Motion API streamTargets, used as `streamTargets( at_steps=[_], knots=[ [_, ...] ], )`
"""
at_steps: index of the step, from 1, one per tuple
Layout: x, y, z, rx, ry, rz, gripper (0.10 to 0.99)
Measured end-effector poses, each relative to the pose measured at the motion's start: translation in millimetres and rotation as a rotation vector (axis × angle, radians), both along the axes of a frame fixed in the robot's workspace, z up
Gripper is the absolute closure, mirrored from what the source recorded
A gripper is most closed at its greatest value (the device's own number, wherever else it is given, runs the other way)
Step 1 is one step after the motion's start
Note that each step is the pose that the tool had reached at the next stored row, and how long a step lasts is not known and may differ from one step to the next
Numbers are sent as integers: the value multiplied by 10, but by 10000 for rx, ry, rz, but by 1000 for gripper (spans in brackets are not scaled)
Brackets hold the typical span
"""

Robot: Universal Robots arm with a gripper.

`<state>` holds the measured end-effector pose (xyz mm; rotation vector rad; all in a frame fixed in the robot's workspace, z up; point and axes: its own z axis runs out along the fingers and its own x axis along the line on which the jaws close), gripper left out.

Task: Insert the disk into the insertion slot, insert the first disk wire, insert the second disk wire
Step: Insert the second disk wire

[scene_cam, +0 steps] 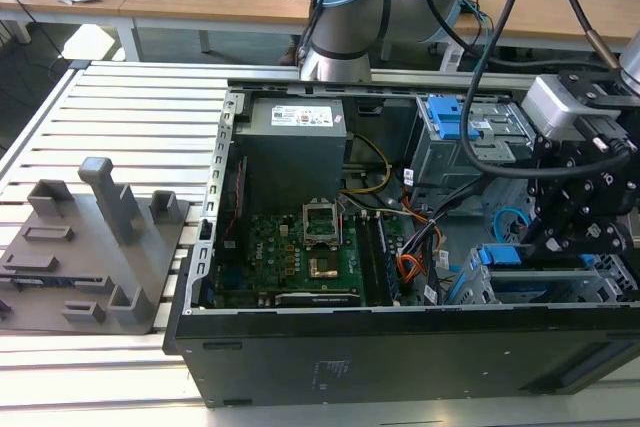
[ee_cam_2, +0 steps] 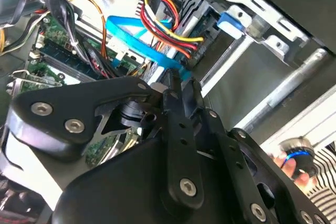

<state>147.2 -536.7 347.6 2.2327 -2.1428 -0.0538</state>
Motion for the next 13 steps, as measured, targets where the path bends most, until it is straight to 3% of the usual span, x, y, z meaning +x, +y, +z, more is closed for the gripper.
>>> streamTargets(
  at_steps=[3,4,5,7,13],
  knots=[
    [0,12,171,-19,1,-1,847],
    [0,16,261,-32,0,-1,859],
    [0,20,359,-44,0,0,980],
    [0,22,457,-48,0,0,980],
    [0,22,499,-48,0,0,980]
  ],
)
